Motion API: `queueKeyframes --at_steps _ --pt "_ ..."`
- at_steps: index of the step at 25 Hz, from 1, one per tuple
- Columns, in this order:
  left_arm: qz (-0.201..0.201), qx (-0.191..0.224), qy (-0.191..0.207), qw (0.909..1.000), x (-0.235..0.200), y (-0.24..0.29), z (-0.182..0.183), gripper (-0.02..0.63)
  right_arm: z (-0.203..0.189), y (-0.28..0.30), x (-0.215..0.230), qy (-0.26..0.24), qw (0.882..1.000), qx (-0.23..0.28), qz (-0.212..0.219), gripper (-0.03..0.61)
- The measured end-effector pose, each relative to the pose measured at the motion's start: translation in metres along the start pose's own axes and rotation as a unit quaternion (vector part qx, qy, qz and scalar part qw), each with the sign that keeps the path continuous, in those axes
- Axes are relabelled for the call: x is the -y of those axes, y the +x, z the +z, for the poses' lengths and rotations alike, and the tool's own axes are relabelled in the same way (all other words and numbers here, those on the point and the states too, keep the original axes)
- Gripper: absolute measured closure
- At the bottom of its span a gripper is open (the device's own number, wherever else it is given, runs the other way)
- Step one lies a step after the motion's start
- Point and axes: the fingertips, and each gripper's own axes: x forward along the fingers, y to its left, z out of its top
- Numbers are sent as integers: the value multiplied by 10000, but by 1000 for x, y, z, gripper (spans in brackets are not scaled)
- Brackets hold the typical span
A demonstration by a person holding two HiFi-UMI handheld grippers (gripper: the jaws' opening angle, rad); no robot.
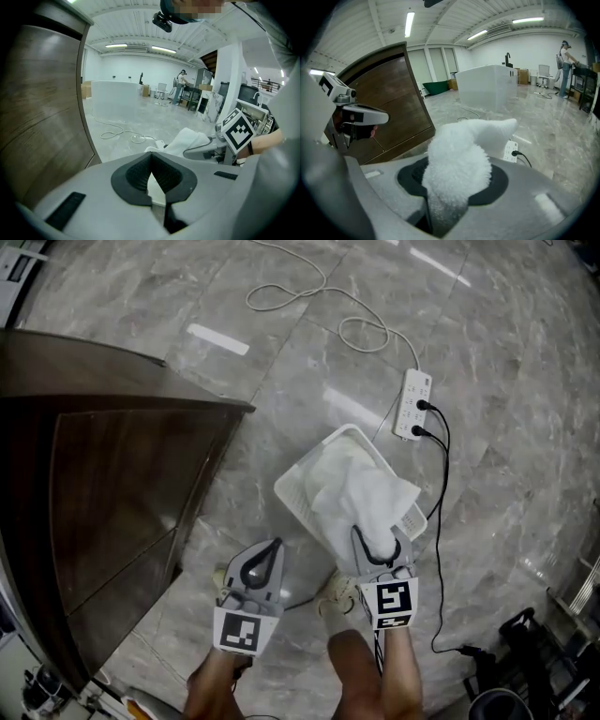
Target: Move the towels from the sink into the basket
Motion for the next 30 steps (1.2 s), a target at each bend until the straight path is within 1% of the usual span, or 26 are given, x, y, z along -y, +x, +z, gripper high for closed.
queueKeyframes --at_steps 1,3,4,6,13,17,21,24,25,29,30 --pt "-2 -7 -9 10000 0 1 1 604 -2 2 1 36 10000 -78 -22 383" --pt "-18 -5 -17 10000 3 3 2 604 -7 4 5 108 9997 -190 -113 288" --pt "-31 0 -20 10000 4 3 3 604 -8 3 6 135 9996 -190 -164 259" --pt "-49 9 -29 10000 6 3 5 604 -8 0 8 172 9995 -141 -240 242" --pt "-53 44 5 10000 16 0 15 604 -1 -14 15 193 9993 -68 -316 241" --pt "-37 161 42 9999 15 -16 36 604 24 -35 9 133 9989 111 -432 242" --pt "-12 423 146 9990 20 -42 80 604 59 -67 3 115 9983 307 -471 242" --pt "-20 646 253 9976 27 -65 117 604 94 -93 -5 97 9977 470 -473 247" --pt "-20 701 283 9971 29 -73 129 604 108 -102 -7 73 9973 545 -484 253" --pt "5 922 348 9951 36 -112 181 604 167 -144 -19 -65 9952 796 -561 314" --pt "3 987 385 9944 39 -123 194 604 181 -155 -22 -108 9946 851 -579 316"
